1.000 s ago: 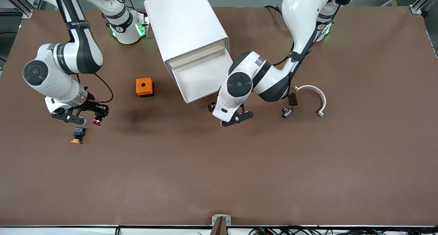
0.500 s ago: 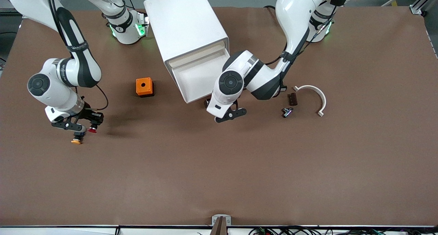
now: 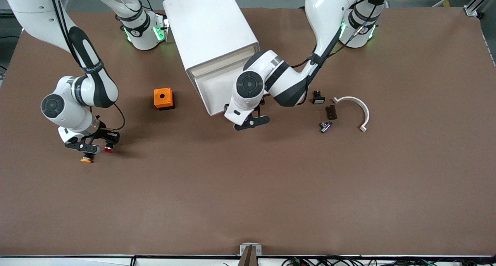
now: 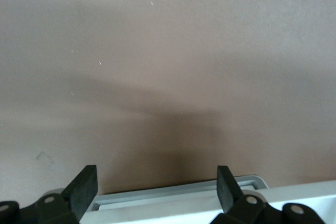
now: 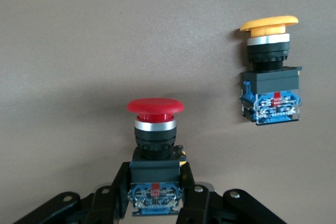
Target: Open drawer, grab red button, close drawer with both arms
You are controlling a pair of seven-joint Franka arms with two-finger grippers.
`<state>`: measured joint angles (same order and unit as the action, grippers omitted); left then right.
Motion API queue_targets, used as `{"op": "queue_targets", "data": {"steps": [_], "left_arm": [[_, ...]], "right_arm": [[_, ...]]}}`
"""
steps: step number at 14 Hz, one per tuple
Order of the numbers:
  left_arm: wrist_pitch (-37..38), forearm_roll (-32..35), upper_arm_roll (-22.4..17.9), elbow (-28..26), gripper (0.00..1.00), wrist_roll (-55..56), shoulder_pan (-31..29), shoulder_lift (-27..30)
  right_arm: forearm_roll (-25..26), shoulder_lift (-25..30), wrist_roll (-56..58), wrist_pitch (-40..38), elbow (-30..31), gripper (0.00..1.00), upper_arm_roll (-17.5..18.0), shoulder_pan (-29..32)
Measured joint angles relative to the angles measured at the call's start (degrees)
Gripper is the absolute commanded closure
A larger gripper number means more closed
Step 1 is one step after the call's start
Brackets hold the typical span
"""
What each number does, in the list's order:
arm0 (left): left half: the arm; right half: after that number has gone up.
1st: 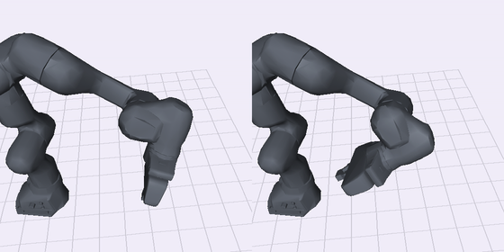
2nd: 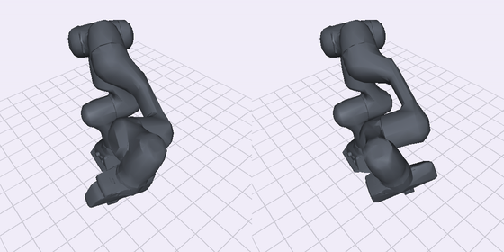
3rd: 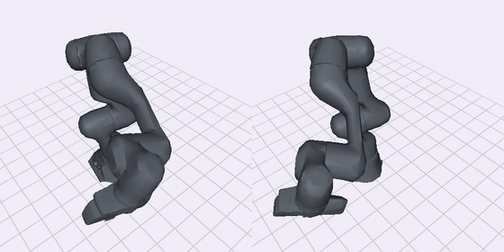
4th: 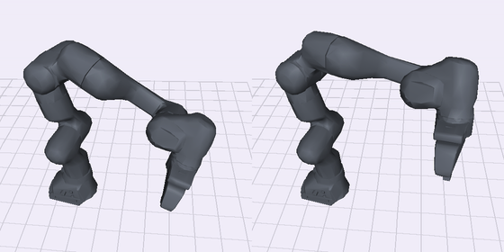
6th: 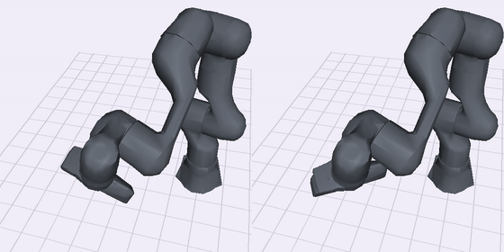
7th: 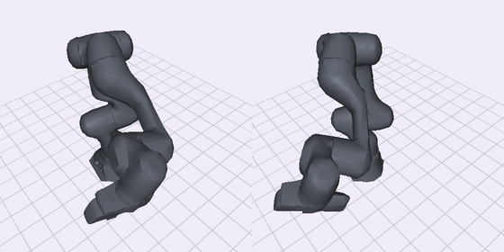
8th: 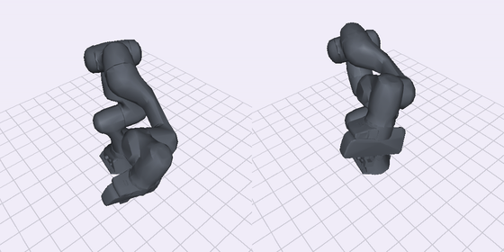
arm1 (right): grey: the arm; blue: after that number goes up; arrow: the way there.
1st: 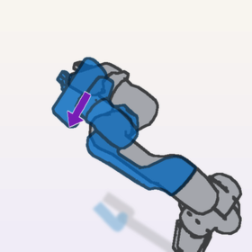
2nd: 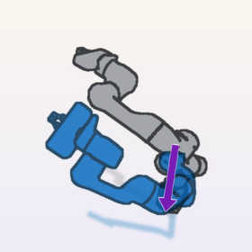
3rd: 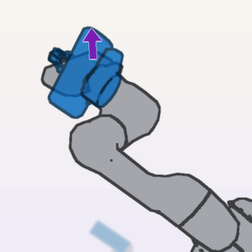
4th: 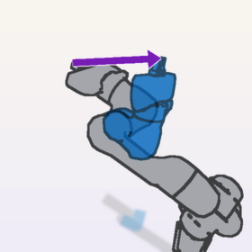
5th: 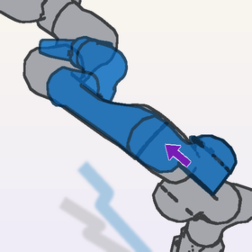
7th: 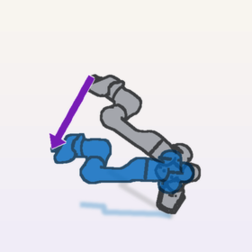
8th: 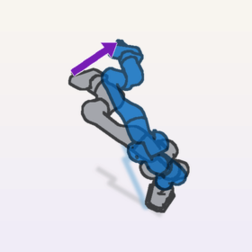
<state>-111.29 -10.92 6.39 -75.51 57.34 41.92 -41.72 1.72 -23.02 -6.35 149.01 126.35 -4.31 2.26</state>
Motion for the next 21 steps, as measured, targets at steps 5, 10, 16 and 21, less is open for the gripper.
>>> {"op": "queue_targets", "data": {"steps": [5,10,16,21], "left_arm": [[0.0,-2.8,0.0,-0.1,0.00,0.0,1.4,0.0],[0.0,-4.9,0.0,-1.1,0.00,0.0,2.5,-0.1],[0.0,-9.5,0.0,-1.5,0.00,0.0,4.5,-0.1],[0.0,-13.0,0.0,-1.9,0.00,0.0,6.3,-0.7]], "right_arm": [[0.0,-2.0,0.0,0.0,-1.8,1.00,0.0,0.0],[0.0,-3.0,0.0,0.0,-2.9,1.00,0.1,0.0],[0.0,-3.3,0.0,0.0,-3.3,1.00,0.2,0.0],[0.0,-3.8,0.0,0.0,-3.7,1.00,0.2,0.0]]}}
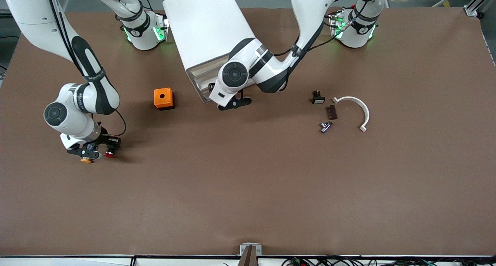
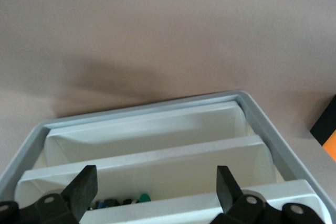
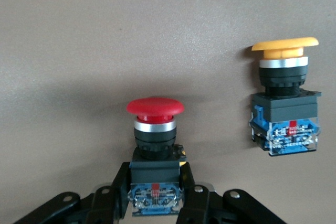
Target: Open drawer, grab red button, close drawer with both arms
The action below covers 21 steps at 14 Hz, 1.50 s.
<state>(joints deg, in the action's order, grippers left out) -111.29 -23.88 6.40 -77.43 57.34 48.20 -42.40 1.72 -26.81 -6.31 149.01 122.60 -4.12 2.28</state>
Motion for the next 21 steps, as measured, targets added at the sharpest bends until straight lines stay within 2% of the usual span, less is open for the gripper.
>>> {"op": "queue_targets", "data": {"steps": [6,21], "left_arm": [[0.0,-2.4,0.0,0.0,0.00,0.0,0.6,-0.5],[-0.5,-2.5,-0.9,0.8,0.00,0.0,-0.1,-0.4]], "right_arm": [[0.0,-0.2,0.0,0.0,-0.2,1.00,0.0,0.0],[0.0,-0.8,0.0,0.0,-1.2,1.00,0.1,0.0]]}}
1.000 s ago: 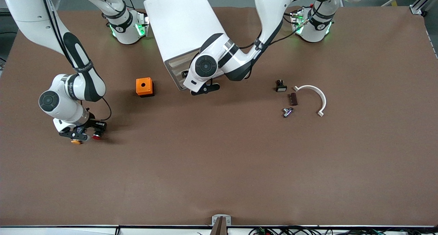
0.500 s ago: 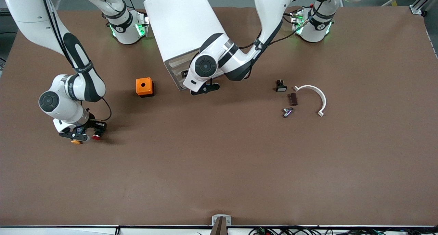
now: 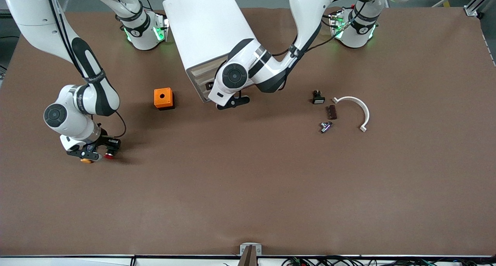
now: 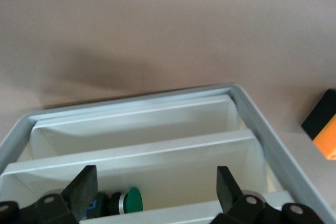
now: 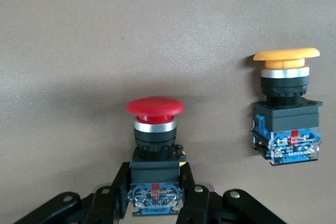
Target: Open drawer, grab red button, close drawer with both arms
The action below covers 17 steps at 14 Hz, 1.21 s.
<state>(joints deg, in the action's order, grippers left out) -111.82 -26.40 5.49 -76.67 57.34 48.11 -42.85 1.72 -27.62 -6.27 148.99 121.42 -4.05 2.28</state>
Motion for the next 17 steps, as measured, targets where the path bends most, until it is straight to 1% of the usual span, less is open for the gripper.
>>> {"op": "queue_targets", "data": {"steps": [3,7,8,9,10,15,17], "left_arm": [[-0.3,0.0,-0.4,0.5,0.00,0.0,-3.2,1.7],[-0.1,0.3,-0.6,0.6,0.00,0.0,-9.5,5.4],[0.0,1.1,-0.6,0.6,0.00,0.0,-11.0,6.0],[0.0,2.3,-0.6,0.5,0.00,0.0,-12.4,6.5],[0.0,3.7,-0.7,0.5,0.00,0.0,-13.9,6.9],[0.0,9.9,-0.8,0.5,0.00,0.0,-22.4,7.7],[0.0,12.2,-0.8,0.5,0.00,0.0,-24.9,8.1]], "right_arm": [[0.0,-0.2,0.0,0.0,-0.4,1.00,0.0,0.0],[0.0,-0.8,0.1,-0.1,-1.3,1.00,0.1,0.0],[0.0,-0.9,0.1,-0.2,-1.3,0.76,0.1,0.0],[0.0,-0.9,0.2,-0.3,-1.5,0.27,0.1,0.0],[0.0,-1.1,0.2,-0.3,-1.8,0.00,0.1,0.0],[0.0,-1.8,1.0,-0.5,-2.8,0.00,0.3,0.0],[0.0,-1.8,1.1,-4.2,-4.2,0.00,0.4,0.0]]}}
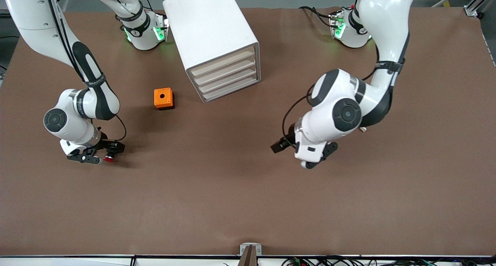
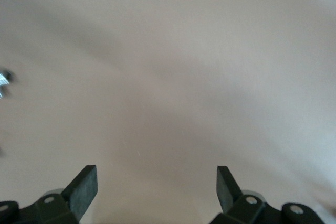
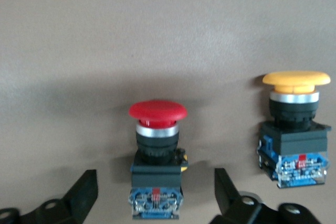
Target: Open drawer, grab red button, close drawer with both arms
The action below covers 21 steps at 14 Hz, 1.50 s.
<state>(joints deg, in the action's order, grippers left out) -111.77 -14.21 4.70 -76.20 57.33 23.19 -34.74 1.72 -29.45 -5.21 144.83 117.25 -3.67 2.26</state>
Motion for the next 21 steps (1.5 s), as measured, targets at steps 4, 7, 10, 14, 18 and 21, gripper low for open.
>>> {"op": "queue_targets", "data": {"steps": [4,7,10,14,18,21], "left_arm": [[0.2,0.8,0.1,0.0,0.00,0.0,-2.9,0.4],[0.2,0.8,0.2,0.2,0.00,-3.3,-5.1,0.9],[5.0,0.8,0.3,0.3,0.00,-13.8,-8.6,3.6],[17.4,0.9,0.3,0.4,0.00,-29.0,-14.9,9.2],[23.3,1.6,0.3,-3.9,0.00,-42.1,-21.0,15.5],[22.3,4.3,0.3,-14.0,0.00,-49.9,-24.8,24.3]], "right_arm": [[0.0,0.7,0.0,-14.7,-7.9,0.00,0.1,0.0],[0.0,3.3,0.1,-22.0,-12.0,0.00,0.1,0.0],[0.0,7.4,1.7,-31.8,-16.7,0.00,0.1,0.0],[-0.6,11.3,2.4,-49.4,-29.2,0.00,0.2,0.0],[-0.9,16.2,2.5,-54.1,-34.3,0.00,0.3,0.0],[-0.9,19.1,2.7,-55.0,-34.4,0.00,0.6,0.0]]}}
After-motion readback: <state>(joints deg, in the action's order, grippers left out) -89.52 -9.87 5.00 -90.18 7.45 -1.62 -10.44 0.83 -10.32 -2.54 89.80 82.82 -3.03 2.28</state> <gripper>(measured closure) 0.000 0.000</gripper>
